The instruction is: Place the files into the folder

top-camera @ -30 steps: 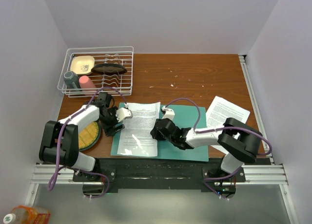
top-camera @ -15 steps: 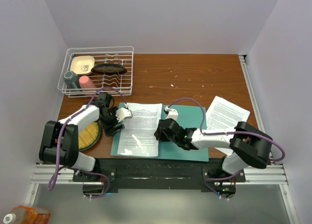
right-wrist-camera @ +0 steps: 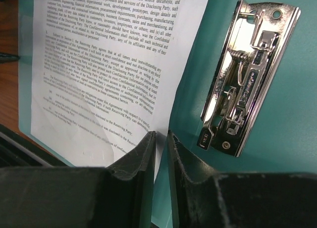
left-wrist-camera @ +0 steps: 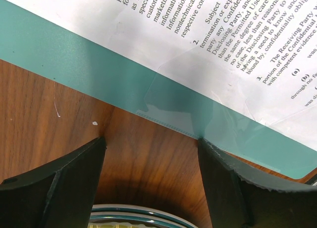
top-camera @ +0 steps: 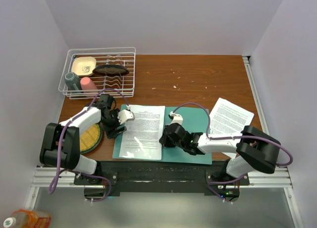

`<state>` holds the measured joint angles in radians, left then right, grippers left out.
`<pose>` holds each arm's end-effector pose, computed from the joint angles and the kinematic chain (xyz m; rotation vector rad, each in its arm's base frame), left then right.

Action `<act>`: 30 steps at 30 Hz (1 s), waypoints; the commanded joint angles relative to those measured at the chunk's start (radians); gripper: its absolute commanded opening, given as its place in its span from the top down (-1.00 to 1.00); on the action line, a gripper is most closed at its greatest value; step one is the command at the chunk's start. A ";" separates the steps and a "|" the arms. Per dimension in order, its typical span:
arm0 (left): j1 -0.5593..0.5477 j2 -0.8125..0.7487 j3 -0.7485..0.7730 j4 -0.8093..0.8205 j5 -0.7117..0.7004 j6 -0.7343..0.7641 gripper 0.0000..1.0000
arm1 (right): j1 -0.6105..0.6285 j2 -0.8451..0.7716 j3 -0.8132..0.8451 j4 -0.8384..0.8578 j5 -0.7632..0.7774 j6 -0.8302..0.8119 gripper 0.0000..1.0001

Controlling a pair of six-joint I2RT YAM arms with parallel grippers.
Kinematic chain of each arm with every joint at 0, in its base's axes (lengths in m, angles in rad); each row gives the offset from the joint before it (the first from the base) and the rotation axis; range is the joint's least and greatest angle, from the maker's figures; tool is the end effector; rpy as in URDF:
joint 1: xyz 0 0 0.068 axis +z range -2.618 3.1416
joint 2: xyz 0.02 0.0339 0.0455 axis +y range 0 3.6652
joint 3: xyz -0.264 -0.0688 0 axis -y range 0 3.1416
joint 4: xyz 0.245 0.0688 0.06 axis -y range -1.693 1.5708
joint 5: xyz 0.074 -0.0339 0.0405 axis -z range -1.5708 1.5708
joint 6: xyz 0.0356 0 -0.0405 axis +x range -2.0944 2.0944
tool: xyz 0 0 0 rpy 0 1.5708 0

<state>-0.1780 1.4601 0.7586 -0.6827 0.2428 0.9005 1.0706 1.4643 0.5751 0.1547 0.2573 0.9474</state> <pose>0.2316 -0.0504 0.1569 1.5034 2.4485 -0.2329 0.1391 0.2355 0.1509 -0.0100 2.3933 0.7339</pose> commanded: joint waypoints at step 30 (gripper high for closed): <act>-0.002 0.017 -0.018 -0.043 0.046 -0.015 -0.50 | 0.020 0.088 0.057 0.051 0.053 -0.041 1.00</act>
<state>-0.1772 1.4601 0.7605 -0.6937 0.2420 0.9005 1.0821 1.5993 0.6144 0.2760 0.2565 0.9695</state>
